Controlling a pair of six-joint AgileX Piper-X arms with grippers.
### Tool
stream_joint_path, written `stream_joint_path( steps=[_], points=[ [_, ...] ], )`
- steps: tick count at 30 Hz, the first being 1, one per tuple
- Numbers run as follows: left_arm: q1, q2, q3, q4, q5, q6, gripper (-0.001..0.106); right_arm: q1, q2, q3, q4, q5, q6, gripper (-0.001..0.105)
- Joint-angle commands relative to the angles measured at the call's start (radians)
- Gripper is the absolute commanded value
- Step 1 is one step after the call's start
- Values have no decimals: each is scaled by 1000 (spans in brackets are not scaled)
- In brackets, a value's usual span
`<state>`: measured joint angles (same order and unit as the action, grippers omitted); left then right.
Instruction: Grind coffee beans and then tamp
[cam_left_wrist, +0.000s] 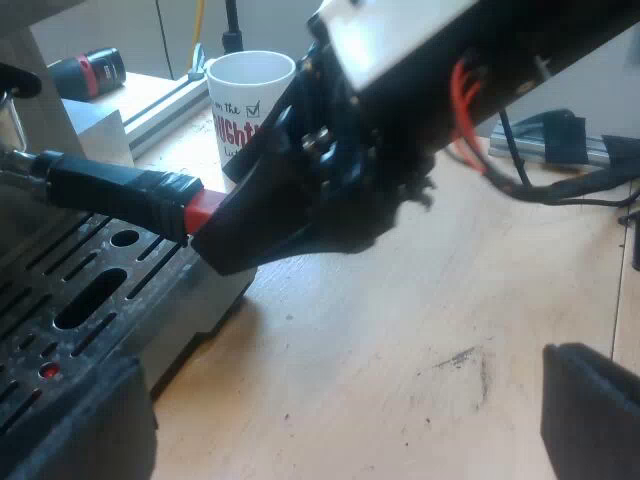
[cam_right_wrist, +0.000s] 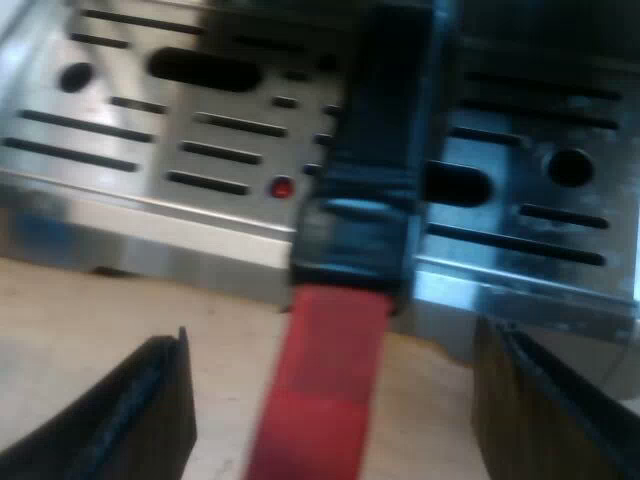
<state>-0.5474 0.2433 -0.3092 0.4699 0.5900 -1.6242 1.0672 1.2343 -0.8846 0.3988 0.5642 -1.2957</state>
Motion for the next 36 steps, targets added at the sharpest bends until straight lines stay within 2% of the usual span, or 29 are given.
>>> stream_joint_path(
  steps=[1,10,20,32,36],
  points=[
    [-5,-5,-10,4,-10,0,80,-32,21,-8,-6,-6,-18,62],
    [-5,-5,-10,4,-10,0,80,-51,76,-8,-25,-34,-18,62],
    [-5,-5,-10,4,-10,0,80,-51,94,-8,-93,-31,-81,62],
    [-5,-5,-10,4,-10,0,80,-66,94,-8,-74,-54,-62,62],
    [-5,-5,-10,4,-10,0,80,-66,94,-8,-74,-54,-17,62]
  ],
)
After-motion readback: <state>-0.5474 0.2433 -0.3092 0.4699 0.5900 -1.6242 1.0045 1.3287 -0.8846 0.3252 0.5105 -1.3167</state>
